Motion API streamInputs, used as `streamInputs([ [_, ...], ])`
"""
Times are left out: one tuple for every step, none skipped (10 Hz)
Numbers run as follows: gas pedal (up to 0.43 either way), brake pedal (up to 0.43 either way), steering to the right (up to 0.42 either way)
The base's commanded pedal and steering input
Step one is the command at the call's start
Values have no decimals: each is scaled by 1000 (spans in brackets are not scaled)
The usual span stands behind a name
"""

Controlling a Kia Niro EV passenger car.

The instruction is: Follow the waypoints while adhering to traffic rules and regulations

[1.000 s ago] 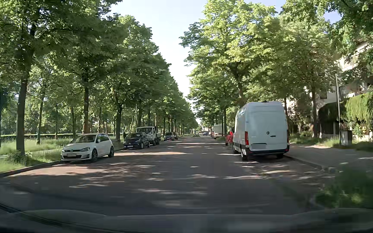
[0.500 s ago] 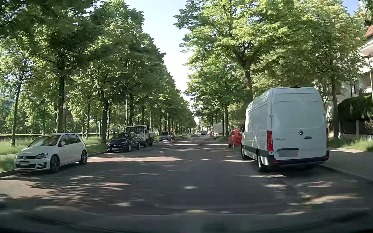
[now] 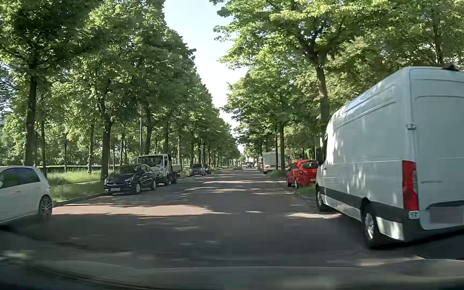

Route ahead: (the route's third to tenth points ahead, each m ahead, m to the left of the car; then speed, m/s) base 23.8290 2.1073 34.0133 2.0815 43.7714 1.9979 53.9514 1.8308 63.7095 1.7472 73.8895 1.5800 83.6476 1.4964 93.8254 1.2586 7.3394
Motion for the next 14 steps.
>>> streamInputs([
  [0, 0, 11],
  [0, 0, 10],
  [20, 0, 9],
  [59, 0, 9],
  [59, 0, 9],
  [59, 0, 8],
  [59, 0, 5],
  [59, 0, 2],
  [67, 0, -1],
  [79, 0, -1],
  [79, 0, -1],
  [79, 0, -2],
  [79, 0, -3],
  [79, 0, -4],
])
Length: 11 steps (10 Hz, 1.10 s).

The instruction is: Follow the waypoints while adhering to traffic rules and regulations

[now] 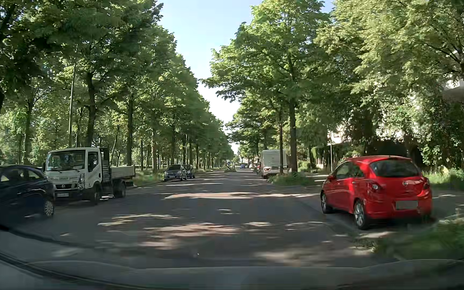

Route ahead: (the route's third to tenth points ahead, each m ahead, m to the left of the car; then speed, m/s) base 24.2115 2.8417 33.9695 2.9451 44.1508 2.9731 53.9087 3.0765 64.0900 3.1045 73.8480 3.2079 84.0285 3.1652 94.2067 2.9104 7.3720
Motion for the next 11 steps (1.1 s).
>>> streamInputs([
  [79, 0, -4],
  [79, 0, -4],
  [79, 0, -4],
  [79, 0, -5],
  [79, 0, -6],
  [79, 0, -6],
  [87, 0, -5],
  [87, 0, -5],
  [87, 0, -4],
  [87, 0, -4],
  [87, 0, -3],
])
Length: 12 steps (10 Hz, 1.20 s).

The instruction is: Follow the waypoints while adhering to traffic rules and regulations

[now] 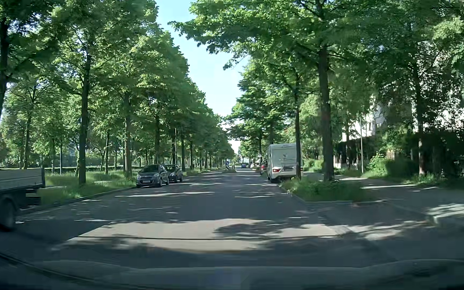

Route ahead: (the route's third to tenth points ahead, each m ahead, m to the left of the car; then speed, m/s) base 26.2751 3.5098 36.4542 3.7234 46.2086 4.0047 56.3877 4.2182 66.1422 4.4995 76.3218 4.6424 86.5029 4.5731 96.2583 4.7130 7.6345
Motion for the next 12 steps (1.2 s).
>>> streamInputs([
  [87, 0, -1],
  [87, 0, -1],
  [87, 0, -1],
  [87, 0, -1],
  [87, 0, -1],
  [87, 0, 0],
  [87, 0, -1],
  [87, 0, -1],
  [87, 0, -1],
  [87, 0, 0],
  [87, 0, 0],
  [87, 0, 0],
])
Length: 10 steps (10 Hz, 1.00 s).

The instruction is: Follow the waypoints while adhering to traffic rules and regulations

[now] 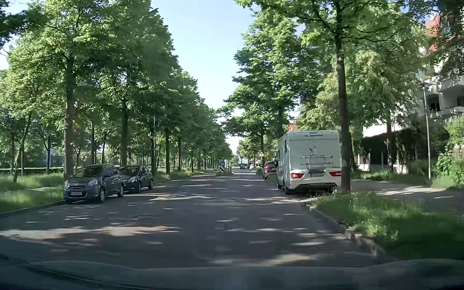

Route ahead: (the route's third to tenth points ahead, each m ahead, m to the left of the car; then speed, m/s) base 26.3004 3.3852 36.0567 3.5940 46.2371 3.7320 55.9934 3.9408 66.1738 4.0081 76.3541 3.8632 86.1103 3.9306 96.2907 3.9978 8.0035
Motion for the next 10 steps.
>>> streamInputs([
  [87, 0, 0],
  [87, 0, 0],
  [87, 0, 0],
  [87, 0, 0],
  [87, 0, 0],
  [87, 0, -1],
  [87, 0, -3],
  [87, 0, -3],
  [87, 0, -5],
  [87, 0, -7],
])
